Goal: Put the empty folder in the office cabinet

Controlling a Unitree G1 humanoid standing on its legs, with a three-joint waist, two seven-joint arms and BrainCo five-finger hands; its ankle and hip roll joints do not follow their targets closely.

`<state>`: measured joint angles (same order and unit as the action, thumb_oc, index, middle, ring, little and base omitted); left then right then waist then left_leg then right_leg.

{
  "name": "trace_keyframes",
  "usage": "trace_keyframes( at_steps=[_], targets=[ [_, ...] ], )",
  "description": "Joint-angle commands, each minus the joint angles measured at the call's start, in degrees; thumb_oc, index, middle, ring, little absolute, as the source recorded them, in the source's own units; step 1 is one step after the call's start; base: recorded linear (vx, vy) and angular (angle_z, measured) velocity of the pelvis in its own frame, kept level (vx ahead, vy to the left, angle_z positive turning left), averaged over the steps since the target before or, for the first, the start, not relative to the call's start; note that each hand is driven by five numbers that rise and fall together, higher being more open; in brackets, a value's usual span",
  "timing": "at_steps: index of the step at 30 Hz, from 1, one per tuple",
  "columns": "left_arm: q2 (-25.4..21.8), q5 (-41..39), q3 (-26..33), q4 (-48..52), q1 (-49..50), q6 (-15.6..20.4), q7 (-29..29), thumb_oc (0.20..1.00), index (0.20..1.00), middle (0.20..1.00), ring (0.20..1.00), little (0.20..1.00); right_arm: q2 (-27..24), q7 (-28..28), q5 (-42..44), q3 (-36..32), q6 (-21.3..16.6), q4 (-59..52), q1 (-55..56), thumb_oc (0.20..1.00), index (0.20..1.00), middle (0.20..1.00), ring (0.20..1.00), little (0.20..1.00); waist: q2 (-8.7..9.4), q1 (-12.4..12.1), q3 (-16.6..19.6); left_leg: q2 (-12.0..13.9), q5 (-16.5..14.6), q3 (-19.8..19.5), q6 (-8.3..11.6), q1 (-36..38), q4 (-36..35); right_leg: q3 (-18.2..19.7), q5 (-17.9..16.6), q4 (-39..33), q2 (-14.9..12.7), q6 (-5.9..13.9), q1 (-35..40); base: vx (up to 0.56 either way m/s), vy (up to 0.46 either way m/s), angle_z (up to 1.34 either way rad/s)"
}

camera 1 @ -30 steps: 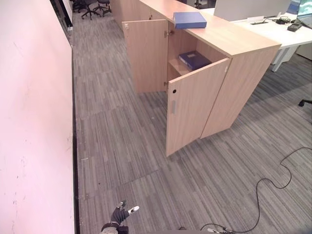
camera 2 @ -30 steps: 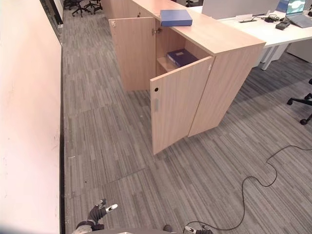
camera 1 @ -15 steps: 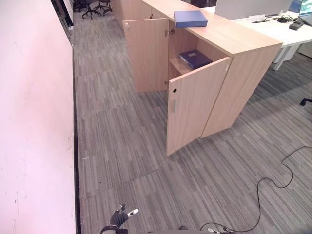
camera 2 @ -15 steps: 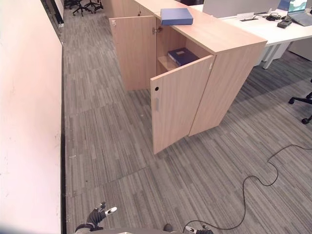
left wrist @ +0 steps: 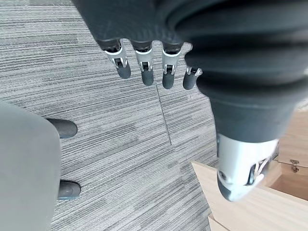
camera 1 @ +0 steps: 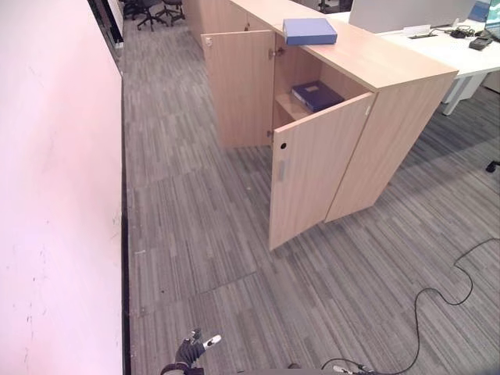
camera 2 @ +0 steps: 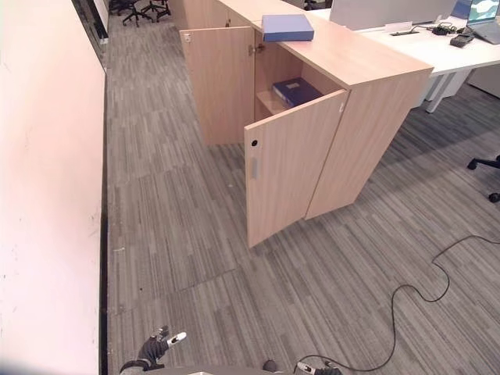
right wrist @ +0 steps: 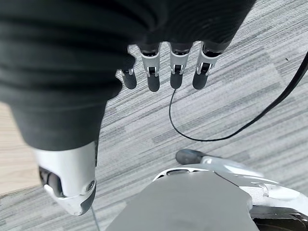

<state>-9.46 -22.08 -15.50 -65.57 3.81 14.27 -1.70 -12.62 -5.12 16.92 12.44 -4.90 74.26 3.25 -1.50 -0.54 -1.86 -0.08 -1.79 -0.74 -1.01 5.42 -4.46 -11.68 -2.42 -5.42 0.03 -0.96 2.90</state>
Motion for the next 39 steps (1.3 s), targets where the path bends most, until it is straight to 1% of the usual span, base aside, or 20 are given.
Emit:
trace_keyframes(
  at_steps=[1,9,14,21,22,24,25,26,28,29,30,31,33,37,39],
  targets=[
    [0.55,-0.37,2.25,-3.05,-3.39,1.77,-0.35,1.0,1.0,1.0,1.0,1.0,3.02,-0.27,0.45,1.53,-1.48,2.81,-1.74,1.0,1.0,1.0,1.0,1.0,3.32,-0.18,0.85,-3.9,-1.54,-0.33,-2.08,-2.46,-0.54,-0.59,9.23,2.94,-0.37,2.23,4.39,0.0,0.0,0.0],
    [0.34,-0.69,2.96,-2.94,-3.14,1.96,-0.67,1.0,1.0,1.0,1.0,1.0,3.15,-0.19,-0.31,2.07,-1.34,2.83,-1.71,1.0,1.0,1.0,1.0,1.0,3.41,-0.54,0.59,-3.84,-1.39,-0.78,-1.88,-2.34,-0.54,-1.32,9.55,3.11,-0.24,2.06,4.67,0.0,-0.016,0.01],
    [-0.18,-1.59,4.6,-3.64,-3.15,2.01,-1.53,1.0,1.0,1.0,1.0,1.0,3.39,-0.16,-1.38,3.17,-1.14,3.04,-2.14,1.0,1.0,1.0,1.0,1.0,4.53,-1.99,-0.39,-3.45,-1.09,-2.03,-1.21,-3.19,0.35,-2.9,9.85,3.37,0.07,1.64,4.41,0.0,-0.068,0.18],
    [-0.19,-1.59,4.61,-3.64,-3.15,2.0,-1.53,1.0,1.0,1.0,1.0,1.0,3.39,-0.16,-1.38,3.17,-1.14,3.04,-2.14,1.0,1.0,1.0,1.0,1.0,4.54,-1.96,-0.39,-3.45,-1.09,-2.06,-1.21,-3.2,0.37,-2.93,9.86,3.38,0.07,1.63,4.41,0.0,-0.009,0.12],
    [-0.35,-2.2,4.94,-3.34,-3.2,2.18,-1.67,1.0,1.0,1.0,1.0,1.0,3.38,-0.19,-1.46,3.34,-1.17,2.96,-2.34,1.0,1.0,1.0,1.0,1.0,4.9,-2.37,-0.91,-3.36,-1.36,-2.28,-1.15,-3.98,1.67,-3.13,9.79,3.34,0.04,1.52,4.29,-0.06,-0.094,-0.01],
    [-0.5,-3.06,5.85,-3.99,-4.03,2.17,-2.05,1.0,1.0,1.0,1.0,1.0,3.12,-0.27,-1.87,4.03,-1.35,2.92,-3.38,1.0,1.0,1.0,1.0,1.0,6.31,-3.87,-3.26,-3.51,-2.73,-2.56,-0.13,-8.47,8.52,-4.49,9.82,3.01,0.0,1.06,3.99,-0.16,-0.151,0.06],
    [-0.13,-4.02,6.08,-4.16,-4.53,2.22,-2.34,1.0,1.0,1.0,1.0,1.0,2.68,-0.72,-2.04,3.94,-1.5,2.75,-3.97,1.0,1.0,1.0,1.0,1.0,6.84,-4.53,-4.71,-2.97,-2.92,-1.05,0.84,-12.5,12.92,-6.64,9.84,2.82,-0.35,0.69,3.75,-0.15,-0.122,0.4],
    [0.15,-4.62,6.77,-4.8,-4.82,2.2,-3.17,1.0,1.0,1.0,1.0,1.0,2.1,-0.91,-1.77,3.52,-1.48,2.73,-4.36,1.0,1.0,1.0,1.0,1.0,7.06,-4.6,-5.08,-0.04,-3.78,4.36,1.13,-13.29,13.96,-8.75,10.19,2.76,-0.73,0.66,4.2,-0.09,-0.071,0.82],
    [0.31,-4.8,7.21,-5.05,-4.69,2.17,-3.18,1.0,1.0,1.0,1.0,1.0,1.8,-0.93,-1.55,3.14,-1.51,2.95,-4.34,1.0,1.0,1.0,1.0,1.0,7.11,-4.4,-5.03,1.3,-3.39,7.41,0.92,-13.89,14.32,-10.57,10.05,2.7,-1.15,0.63,4.2,-0.01,0.006,1.67],
    [0.23,-4.82,7.48,-5.26,-4.7,2.16,-3.21,1.0,1.0,1.0,1.0,1.0,1.67,-0.92,-1.36,2.48,-1.48,3.25,-4.03,1.0,1.0,1.0,1.0,1.0,7.1,-4.02,-4.79,2.36,-3.21,10.31,1.09,-13.69,14.25,-12.56,10.09,3.01,-1.65,0.52,4.18,0.0,0.053,1.59],
    [0.14,-4.82,7.66,-5.28,-4.72,2.21,-3.17,1.0,1.0,1.0,1.0,1.0,1.65,-0.9,-1.23,2.24,-1.52,3.45,-3.77,1.0,1.0,1.0,1.0,1.0,6.99,-3.84,-4.53,2.86,-3.03,11.67,1.23,-13.21,13.67,-13.59,10.09,2.9,-1.87,0.55,4.32,0.01,0.045,0.98],
    [0.15,-4.82,7.66,-5.28,-4.71,2.21,-3.17,1.0,1.0,1.0,1.0,1.0,1.65,-0.89,-1.23,2.24,-1.52,3.46,-3.76,1.0,1.0,1.0,1.0,1.0,6.99,-3.82,-4.52,2.85,-2.99,11.65,1.24,-13.2,13.61,-13.62,10.08,2.89,-1.88,0.55,4.33,0.02,0.046,0.56],
    [-0.1,-4.52,8.16,-5.47,-4.18,2.16,-2.82,1.0,1.0,1.0,1.0,1.0,1.55,-0.67,-1.09,1.71,-1.43,3.72,-3.41,1.0,1.0,1.0,1.0,1.0,6.47,-3.84,-3.72,2.69,-2.4,12.54,1.4,-11.64,11.18,-15.42,9.86,2.51,-2.29,0.91,4.85,0.07,0.103,0.46],
    [-0.36,-4.03,8.7,-5.66,-3.73,2.23,-2.85,1.0,1.0,1.0,1.0,1.0,1.9,-0.37,-1.32,1.74,-1.38,3.54,-3.13,1.0,1.0,1.0,1.0,1.0,5.85,-4.07,-2.65,1.04,-1.52,11.51,0.98,-9.06,6.5,-15.9,9.6,2.63,-3.05,1.97,5.2,0.07,0.125,0.1],
    [-0.51,-3.96,8.77,-5.59,-3.64,2.26,-2.85,1.0,1.0,1.0,1.0,1.0,2.02,-0.22,-1.34,1.79,-1.27,3.43,-3.1,1.0,1.0,1.0,1.0,1.0,5.69,-4.2,-2.35,0.7,-1.2,11.22,0.8,-8.38,5.17,-16.14,9.66,2.8,-3.31,2.28,5.29,0.04,0.105,0.02]
  ],
)
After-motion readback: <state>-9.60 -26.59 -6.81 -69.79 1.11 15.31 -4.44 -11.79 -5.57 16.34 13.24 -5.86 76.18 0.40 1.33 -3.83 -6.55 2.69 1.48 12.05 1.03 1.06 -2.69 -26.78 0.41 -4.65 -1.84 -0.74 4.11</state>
